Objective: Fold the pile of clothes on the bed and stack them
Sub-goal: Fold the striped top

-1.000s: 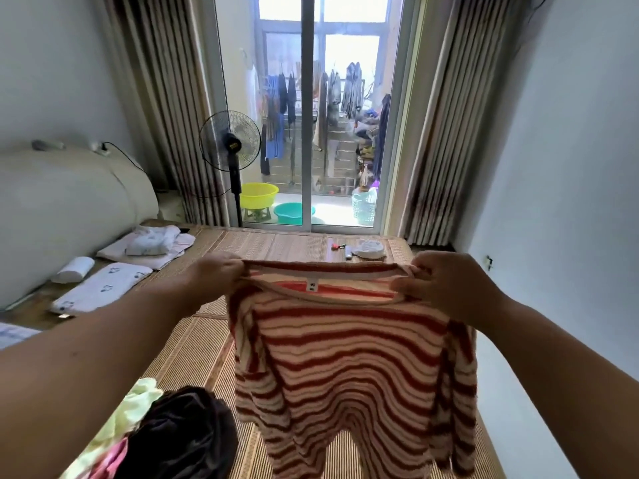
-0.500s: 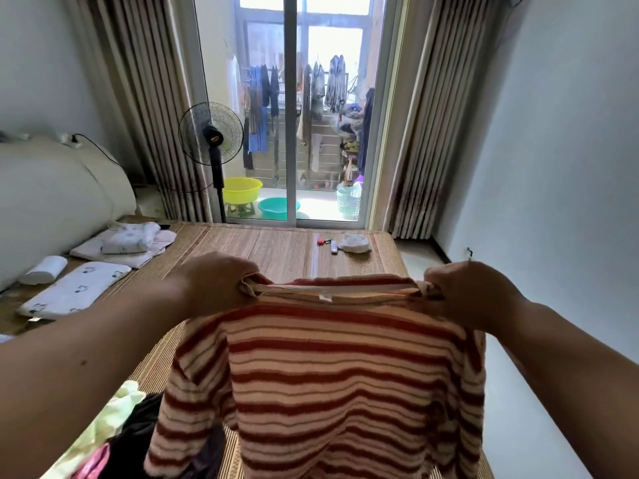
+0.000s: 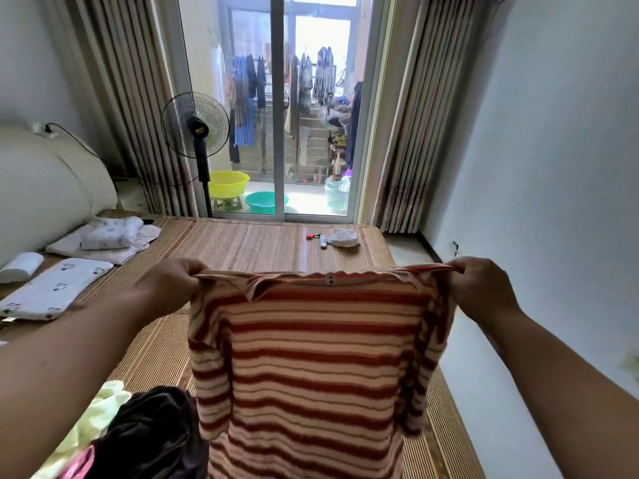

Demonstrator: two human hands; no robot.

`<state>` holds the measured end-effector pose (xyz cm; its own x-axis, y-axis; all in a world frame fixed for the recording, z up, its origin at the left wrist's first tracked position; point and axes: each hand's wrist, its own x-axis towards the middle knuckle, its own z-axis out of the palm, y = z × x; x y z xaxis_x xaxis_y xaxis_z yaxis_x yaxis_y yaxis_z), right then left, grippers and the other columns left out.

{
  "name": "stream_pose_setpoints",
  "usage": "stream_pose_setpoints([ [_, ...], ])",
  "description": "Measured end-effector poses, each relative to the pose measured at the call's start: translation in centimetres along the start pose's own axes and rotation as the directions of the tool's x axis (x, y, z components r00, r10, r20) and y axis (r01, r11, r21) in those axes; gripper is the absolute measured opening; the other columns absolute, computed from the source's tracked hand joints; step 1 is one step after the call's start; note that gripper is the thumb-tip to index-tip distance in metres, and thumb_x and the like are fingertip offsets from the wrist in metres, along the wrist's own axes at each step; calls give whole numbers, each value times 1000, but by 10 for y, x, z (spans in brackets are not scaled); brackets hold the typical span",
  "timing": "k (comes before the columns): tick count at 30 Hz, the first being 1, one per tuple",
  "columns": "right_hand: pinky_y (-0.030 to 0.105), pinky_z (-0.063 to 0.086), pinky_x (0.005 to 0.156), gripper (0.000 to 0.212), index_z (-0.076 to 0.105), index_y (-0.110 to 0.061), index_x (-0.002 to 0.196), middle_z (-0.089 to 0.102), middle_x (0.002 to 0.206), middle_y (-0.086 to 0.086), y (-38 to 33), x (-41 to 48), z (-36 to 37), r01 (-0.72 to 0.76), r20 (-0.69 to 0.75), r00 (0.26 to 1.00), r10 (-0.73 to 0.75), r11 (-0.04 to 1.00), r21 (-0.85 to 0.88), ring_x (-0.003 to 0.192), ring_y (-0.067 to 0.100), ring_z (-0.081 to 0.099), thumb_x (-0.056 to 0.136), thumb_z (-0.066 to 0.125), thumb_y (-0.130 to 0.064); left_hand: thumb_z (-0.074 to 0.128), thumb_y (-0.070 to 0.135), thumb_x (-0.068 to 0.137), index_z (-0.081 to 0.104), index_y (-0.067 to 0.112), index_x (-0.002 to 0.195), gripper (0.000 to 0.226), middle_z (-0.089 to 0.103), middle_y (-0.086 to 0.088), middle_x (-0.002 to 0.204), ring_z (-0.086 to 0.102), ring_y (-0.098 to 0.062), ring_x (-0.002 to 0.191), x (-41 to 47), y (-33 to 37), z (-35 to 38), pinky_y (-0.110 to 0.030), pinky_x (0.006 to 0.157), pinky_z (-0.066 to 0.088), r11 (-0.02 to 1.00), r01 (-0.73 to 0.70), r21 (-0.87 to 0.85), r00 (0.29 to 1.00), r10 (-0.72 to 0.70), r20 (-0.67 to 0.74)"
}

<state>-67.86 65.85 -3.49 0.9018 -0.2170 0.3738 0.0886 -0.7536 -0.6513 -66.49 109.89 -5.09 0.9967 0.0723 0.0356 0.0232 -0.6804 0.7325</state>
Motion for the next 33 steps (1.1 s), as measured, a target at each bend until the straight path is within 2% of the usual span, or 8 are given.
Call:
stream_pose_setpoints([
  [3,19,48,47,10,72,-18,80,73,69,0,10,-7,5,-287,251,948,193,859,424,58,8,67,87,66,-21,59,11,93,65,-6,90,19,61,-17,80,50,-25,77,-10,-8,12,-34,69,38,949,54,-310,993,-18,117],
  [8,21,51,46,13,72,-18,85,74,73,1,29,-20,2,-400,363,900,240,784,475,62,13,71,90,64,-27,68,15,85,65,-5,84,20,58,-17,76,52,-24,72,-22,-13,21,-29,59,41,890,59,-453,980,35,197],
  [13,19,53,54,34,75,-23,85,73,77,-4,44,-35,-15,-393,506,825,251,898,196,71,12,71,79,67,-56,79,38,47,70,5,76,45,66,-13,73,62,-20,65,-29,-27,26,-21,53,51,883,204,-423,915,-18,402],
  [17,21,53,59,41,75,-22,81,72,77,-1,56,-44,-19,-343,648,695,312,936,-82,72,14,71,76,61,-60,82,36,53,63,1,84,50,63,-17,80,60,-25,69,-32,-45,48,-29,58,52,862,422,-281,756,-163,634],
  [23,37,56,81,36,74,-20,89,73,86,-1,92,-51,10,-299,731,540,417,907,-297,83,18,69,89,57,-51,69,24,62,62,12,71,16,57,-17,74,57,-27,67,-26,-76,99,-32,65,49,773,624,-116,557,-336,759],
  [25,38,53,82,31,73,-22,88,72,86,-3,108,-55,26,-314,698,577,425,904,-291,84,16,67,92,56,-48,66,25,61,59,15,68,14,53,-12,71,52,-24,65,-21,-87,118,-31,62,43,782,612,-120,579,-339,742],
  [29,16,36,62,23,66,-35,78,65,80,-15,157,-59,82,-266,598,680,424,903,-338,78,2,57,95,52,-42,61,21,57,58,12,68,14,53,-10,67,51,-21,59,1,-126,180,-30,56,40,769,624,-143,644,-402,651],
  [33,30,43,73,20,66,-32,84,66,86,-9,224,-56,161,-253,522,737,430,891,-377,90,17,60,95,51,-40,57,36,66,60,14,73,24,62,-1,71,57,-19,70,34,-178,250,-31,64,41,885,466,1,775,-408,482],
])
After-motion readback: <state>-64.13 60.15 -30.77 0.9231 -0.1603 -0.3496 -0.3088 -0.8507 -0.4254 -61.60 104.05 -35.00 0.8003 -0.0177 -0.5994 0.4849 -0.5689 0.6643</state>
